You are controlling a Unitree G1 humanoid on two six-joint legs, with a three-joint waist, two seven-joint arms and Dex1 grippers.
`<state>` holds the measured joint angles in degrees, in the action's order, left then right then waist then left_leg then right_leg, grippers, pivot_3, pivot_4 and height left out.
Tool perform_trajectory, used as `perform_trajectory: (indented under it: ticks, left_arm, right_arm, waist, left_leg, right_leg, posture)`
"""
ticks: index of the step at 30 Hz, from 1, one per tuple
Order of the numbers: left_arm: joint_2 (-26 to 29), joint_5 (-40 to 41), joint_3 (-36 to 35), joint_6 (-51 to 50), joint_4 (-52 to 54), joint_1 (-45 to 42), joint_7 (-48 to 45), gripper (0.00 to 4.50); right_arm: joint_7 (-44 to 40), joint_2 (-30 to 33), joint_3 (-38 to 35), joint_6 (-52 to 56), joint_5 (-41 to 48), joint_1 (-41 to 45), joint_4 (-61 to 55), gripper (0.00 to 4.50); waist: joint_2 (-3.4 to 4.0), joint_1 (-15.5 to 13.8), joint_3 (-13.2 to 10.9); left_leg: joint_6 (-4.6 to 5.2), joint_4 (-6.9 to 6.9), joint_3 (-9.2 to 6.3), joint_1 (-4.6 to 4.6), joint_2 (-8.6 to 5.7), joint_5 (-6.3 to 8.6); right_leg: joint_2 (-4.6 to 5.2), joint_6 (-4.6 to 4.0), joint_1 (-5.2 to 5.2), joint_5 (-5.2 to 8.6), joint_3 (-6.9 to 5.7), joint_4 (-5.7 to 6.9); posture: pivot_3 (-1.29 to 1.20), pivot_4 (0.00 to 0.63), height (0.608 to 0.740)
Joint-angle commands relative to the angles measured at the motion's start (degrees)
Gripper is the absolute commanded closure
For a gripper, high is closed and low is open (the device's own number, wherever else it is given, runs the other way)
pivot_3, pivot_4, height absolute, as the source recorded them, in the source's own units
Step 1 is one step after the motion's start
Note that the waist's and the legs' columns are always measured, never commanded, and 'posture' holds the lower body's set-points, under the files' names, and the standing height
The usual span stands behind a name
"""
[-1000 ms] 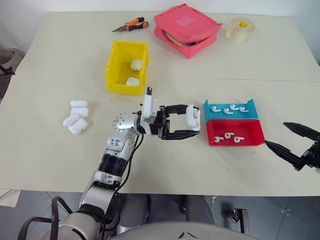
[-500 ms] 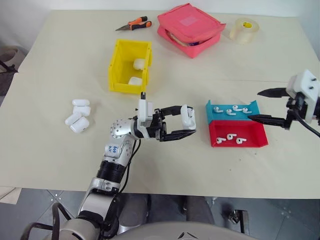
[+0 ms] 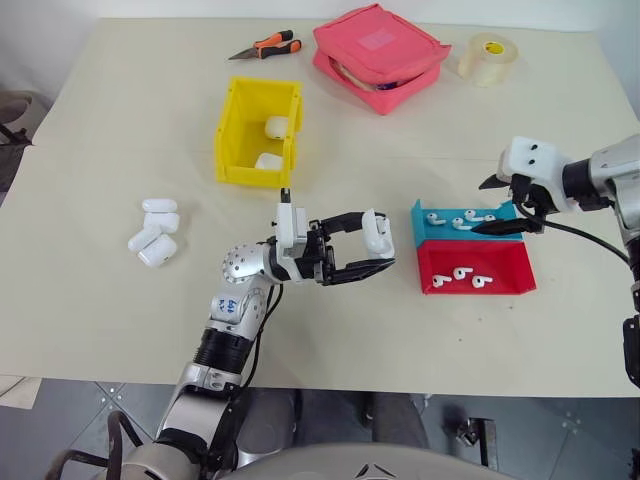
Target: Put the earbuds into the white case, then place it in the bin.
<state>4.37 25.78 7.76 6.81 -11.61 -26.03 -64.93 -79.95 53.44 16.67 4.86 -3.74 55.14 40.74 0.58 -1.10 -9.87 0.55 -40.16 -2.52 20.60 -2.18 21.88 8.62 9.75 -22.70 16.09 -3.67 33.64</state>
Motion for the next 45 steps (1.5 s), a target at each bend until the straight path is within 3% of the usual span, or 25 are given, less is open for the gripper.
perform_trajectory:
  ticks: [1, 13, 16, 22, 23, 39, 43, 45]
  left_arm:
    - [-0.42, 0.23, 0.06, 1.05, 2.80, 0.61, 0.79, 1.69]
    - [-0.58, 0.42, 0.10, 1.44, 2.96, 0.79, 1.43, 1.69]
    - [-0.66, 0.44, 0.10, 1.51, 3.01, 0.86, 1.51, 1.69]
    - [-0.68, 0.45, 0.14, 1.57, 3.14, 1.01, 1.87, 1.69]
    - [-0.69, 0.46, 0.14, 1.58, 3.15, 1.02, 1.90, 1.69]
    - [-0.69, 0.38, 0.06, 2.01, 2.86, 0.84, 2.06, 1.69]
    - [-0.55, 0.43, -0.09, 1.96, 2.76, 0.67, 2.08, 1.69]
    - [-0.51, 0.44, -0.13, 1.93, 2.72, 0.65, 2.09, 1.69]
  right_arm:
    - [-1.44, -0.02, 0.39, -3.01, -2.85, 3.16, 4.34, 0.03]
    - [-0.85, -1.96, 2.96, -13.00, -10.87, 7.94, 16.20, 0.03]
    - [-0.74, -2.48, 3.06, -14.09, -11.96, 8.32, 17.33, 0.59]
    - [-0.84, -3.23, 2.91, -14.85, -13.15, 9.00, 18.77, 2.71]
    - [-0.90, -3.40, 2.87, -14.70, -13.26, 9.06, 18.86, 2.89]
    - [-1.65, -4.27, 2.78, -15.08, -13.88, 8.22, 19.29, 2.89]
    - [-1.52, -4.56, 2.45, -15.15, -13.54, 8.04, 19.38, 4.00]
    - [-0.93, -4.71, 2.16, -15.06, -13.33, 7.94, 19.31, 4.00]
  waist:
    - [0.00, 0.12, 0.00]
    - [0.01, 1.17, 0.00]
    - [0.01, 1.23, 0.00]
    - [0.01, 1.22, 0.01]
    - [0.01, 1.22, 0.01]
    - [0.02, 1.24, 0.01]
    - [0.02, 1.23, 0.01]
    - [0.02, 1.24, 0.01]
  left_leg:
    - [0.00, 0.00, 0.01, 0.00, 0.00, 0.00]
    - [-0.02, 0.00, 0.05, 0.00, 0.00, -0.01]
    - [-0.03, 0.00, 0.03, 0.00, 0.01, -0.01]
    - [-0.03, 0.00, 0.01, 0.00, 0.00, -0.02]
    - [-0.03, 0.00, 0.01, 0.00, 0.00, -0.02]
    - [-0.03, 0.00, 0.00, 0.00, 0.00, -0.02]
    - [-0.03, -0.01, 0.00, 0.00, 0.00, -0.02]
    - [-0.03, -0.01, 0.00, 0.00, 0.00, -0.02]
  right_leg:
    - [0.00, 0.00, 0.00, 0.00, 0.00, 0.01]
    - [0.00, 0.00, 0.00, 0.00, 0.00, 0.03]
    - [0.00, 0.00, 0.00, 0.00, 0.00, 0.03]
    - [0.01, 0.00, 0.00, 0.00, 0.00, 0.03]
    - [0.01, 0.00, 0.00, 0.00, 0.00, 0.03]
    - [0.01, 0.00, 0.00, 0.00, 0.00, 0.04]
    - [0.01, 0.00, 0.00, 0.00, 0.00, 0.04]
    - [0.01, 0.00, 0.00, 0.00, 0.00, 0.04]
  posture:
    - [0.00, 0.150, 0.740]
    - [0.00, 0.150, 0.740]
    - [0.00, 0.150, 0.740]
    - [0.00, 0.150, 0.740]
    - [0.00, 0.150, 0.740]
    - [0.00, 0.150, 0.740]
    - [0.00, 0.150, 0.740]
    - [0.00, 0.150, 0.740]
